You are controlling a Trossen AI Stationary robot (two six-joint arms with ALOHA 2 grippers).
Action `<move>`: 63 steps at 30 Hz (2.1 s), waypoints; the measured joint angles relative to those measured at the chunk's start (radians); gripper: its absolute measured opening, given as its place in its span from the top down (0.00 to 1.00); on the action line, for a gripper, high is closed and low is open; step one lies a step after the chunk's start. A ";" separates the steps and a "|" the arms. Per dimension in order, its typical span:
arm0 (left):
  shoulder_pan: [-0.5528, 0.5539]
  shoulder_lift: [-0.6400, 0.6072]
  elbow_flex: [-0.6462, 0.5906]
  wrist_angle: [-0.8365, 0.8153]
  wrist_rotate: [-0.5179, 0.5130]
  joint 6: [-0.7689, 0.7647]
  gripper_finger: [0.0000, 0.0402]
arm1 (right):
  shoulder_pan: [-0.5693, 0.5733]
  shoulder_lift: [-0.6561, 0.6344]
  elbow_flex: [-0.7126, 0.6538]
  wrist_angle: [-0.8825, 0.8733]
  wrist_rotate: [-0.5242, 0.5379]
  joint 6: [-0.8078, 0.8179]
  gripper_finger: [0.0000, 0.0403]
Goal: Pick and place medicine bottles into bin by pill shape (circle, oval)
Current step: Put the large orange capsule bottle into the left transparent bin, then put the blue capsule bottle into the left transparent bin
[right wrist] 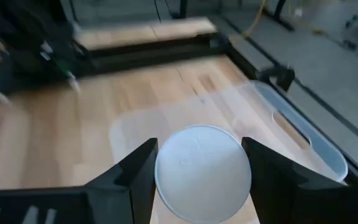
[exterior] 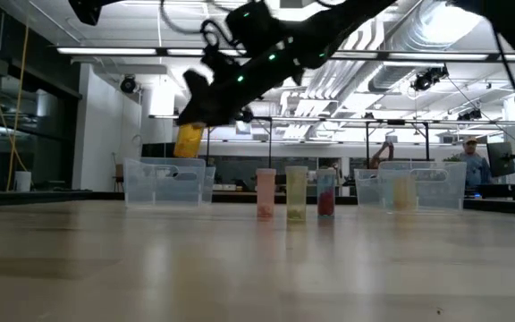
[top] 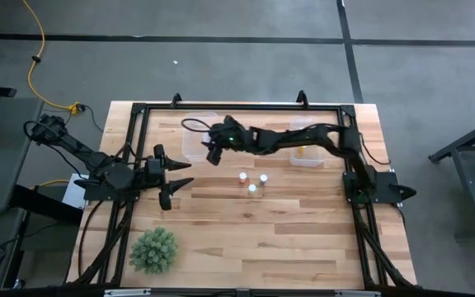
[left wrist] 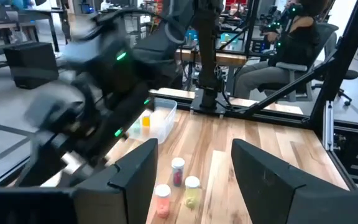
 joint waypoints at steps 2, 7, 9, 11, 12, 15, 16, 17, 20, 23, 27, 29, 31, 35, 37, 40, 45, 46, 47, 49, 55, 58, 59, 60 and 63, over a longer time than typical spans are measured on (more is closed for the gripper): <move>0.000 0.000 0.000 0.001 0.000 0.000 0.51 | -0.009 0.051 0.073 -0.068 0.000 0.000 0.54; 0.000 0.000 0.000 0.000 0.000 0.005 0.51 | -0.025 0.147 0.218 -0.239 0.002 0.018 0.53; 0.000 0.002 0.000 0.000 0.000 0.005 0.51 | -0.030 0.175 0.254 -0.265 0.001 0.032 0.53; 0.000 0.002 0.000 0.002 0.000 0.005 0.51 | -0.033 0.197 0.269 -0.279 0.001 0.033 0.53; 0.000 0.002 0.000 0.002 0.000 0.005 0.51 | -0.033 0.204 0.273 -0.280 0.001 0.033 0.53; 0.000 0.002 0.000 0.003 0.000 0.006 0.51 | -0.033 0.210 0.277 -0.279 0.001 0.034 0.53; 0.000 0.002 0.000 0.003 0.000 0.005 0.51 | -0.033 0.210 0.278 -0.282 0.001 0.034 0.53; 0.000 0.002 0.000 0.003 0.000 0.005 0.51 | -0.033 0.211 0.278 -0.291 0.001 0.037 0.53; 0.000 0.002 0.000 0.003 0.001 0.005 0.51 | -0.033 0.212 0.278 -0.313 0.001 0.074 0.53; 0.000 0.002 0.000 0.003 0.001 0.005 0.51 | -0.033 0.212 0.278 -0.322 0.001 0.079 0.53; 0.000 0.002 0.000 0.003 0.001 0.005 0.51 | -0.033 0.212 0.278 -0.328 0.001 0.079 0.53; 0.000 0.002 0.000 0.003 0.001 0.005 0.51 | -0.033 0.212 0.278 -0.329 0.002 0.088 0.53; 0.000 0.002 0.000 0.003 0.002 0.004 0.51 | -0.033 0.212 0.278 -0.331 0.002 0.090 0.52; 0.000 0.002 0.000 0.003 0.003 0.004 0.51 | -0.033 0.212 0.278 -0.335 0.002 0.090 0.47; 0.000 0.002 0.000 0.003 0.003 0.004 0.51 | -0.033 0.212 0.278 -0.334 0.002 0.097 0.42; 0.000 0.002 0.000 0.003 0.003 0.005 0.51 | -0.033 0.212 0.278 -0.319 0.003 0.085 0.36; 0.000 0.002 0.000 0.003 0.003 0.005 0.51 | -0.033 0.208 0.276 -0.305 0.003 0.025 0.33; 0.000 0.002 0.000 0.003 0.003 0.005 0.51 | -0.034 0.200 0.276 -0.318 0.003 0.006 0.33; 0.000 0.002 0.000 0.004 0.003 0.005 0.51 | -0.034 0.187 0.275 -0.329 0.003 -0.003 0.33; 0.000 0.002 0.000 0.003 0.004 0.005 0.51 | -0.034 0.142 0.274 -0.361 0.007 -0.043 0.33; -0.001 0.002 0.000 0.003 0.015 0.026 0.51 | -0.012 -0.048 0.194 -0.422 0.059 -0.124 0.33; -0.001 0.002 0.000 0.004 0.015 0.025 0.51 | -0.001 -0.178 0.022 -0.367 0.090 -0.126 0.33; -0.001 0.002 0.000 0.004 0.015 0.025 0.51 | 0.002 -0.228 -0.053 -0.337 0.094 -0.118 0.33; -0.001 0.002 -0.005 0.013 0.015 0.027 0.51 | 0.006 -0.278 -0.133 -0.294 0.099 -0.101 0.33; 0.001 0.007 -0.053 0.101 0.015 0.084 0.51 | 0.032 -0.444 -0.370 -0.143 0.103 -0.053 0.33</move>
